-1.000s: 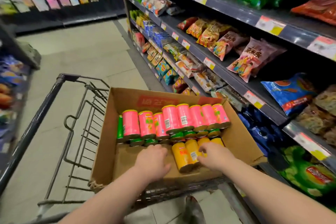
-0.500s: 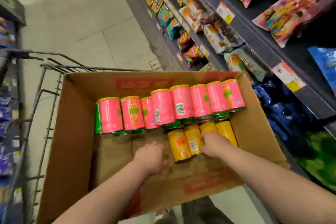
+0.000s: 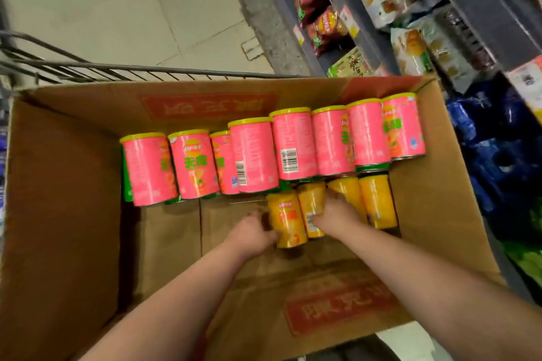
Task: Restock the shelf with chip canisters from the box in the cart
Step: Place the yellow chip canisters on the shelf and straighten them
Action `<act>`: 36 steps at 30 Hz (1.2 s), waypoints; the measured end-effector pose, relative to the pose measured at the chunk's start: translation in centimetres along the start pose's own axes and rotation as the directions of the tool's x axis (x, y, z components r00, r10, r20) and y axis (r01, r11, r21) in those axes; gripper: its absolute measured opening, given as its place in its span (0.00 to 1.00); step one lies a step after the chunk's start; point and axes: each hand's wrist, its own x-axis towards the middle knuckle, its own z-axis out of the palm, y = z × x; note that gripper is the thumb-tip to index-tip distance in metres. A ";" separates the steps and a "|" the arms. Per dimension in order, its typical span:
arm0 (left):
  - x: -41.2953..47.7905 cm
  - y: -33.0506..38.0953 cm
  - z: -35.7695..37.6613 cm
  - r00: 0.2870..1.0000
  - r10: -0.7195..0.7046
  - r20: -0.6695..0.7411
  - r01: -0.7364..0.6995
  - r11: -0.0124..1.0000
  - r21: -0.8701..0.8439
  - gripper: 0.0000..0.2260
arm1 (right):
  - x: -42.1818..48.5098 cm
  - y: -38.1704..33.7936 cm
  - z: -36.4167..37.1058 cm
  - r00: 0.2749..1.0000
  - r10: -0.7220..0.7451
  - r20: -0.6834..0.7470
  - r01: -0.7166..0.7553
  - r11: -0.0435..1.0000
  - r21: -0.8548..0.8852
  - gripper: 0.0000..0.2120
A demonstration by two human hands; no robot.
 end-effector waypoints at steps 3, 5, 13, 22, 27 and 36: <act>0.6 0.0 0.5 0.997 -0.074 0.009 0.075 0.974 -0.216 0.25 | 0.2 0.1 0.3 1.000 -0.003 -0.008 0.003 1.000 0.031 0.30; 0.9 0.1 1.0 0.993 -0.121 0.016 0.119 0.939 -0.322 0.27 | 0.1 0.1 0.6 1.000 0.022 0.012 -0.023 0.996 0.085 0.30; 1.9 0.8 2.9 0.981 -0.187 0.053 0.190 0.866 -0.462 0.26 | 0.6 0.4 2.5 0.988 0.129 0.085 -0.151 0.926 0.345 0.45; 0.7 1.0 2.9 0.957 -0.236 0.170 0.290 0.819 -0.495 0.25 | -0.4 0.9 2.7 0.983 0.099 0.155 -0.152 0.913 0.379 0.41; -1.4 1.0 2.0 0.950 -0.226 0.213 0.307 0.795 -0.523 0.20 | -2.1 1.0 1.7 0.982 0.075 0.174 -0.145 0.891 0.430 0.39; -5.4 2.0 -0.5 0.991 -0.072 0.113 0.122 0.836 -0.535 0.20 | -6.6 0.6 -0.4 0.994 0.073 0.079 -0.105 0.819 0.564 0.41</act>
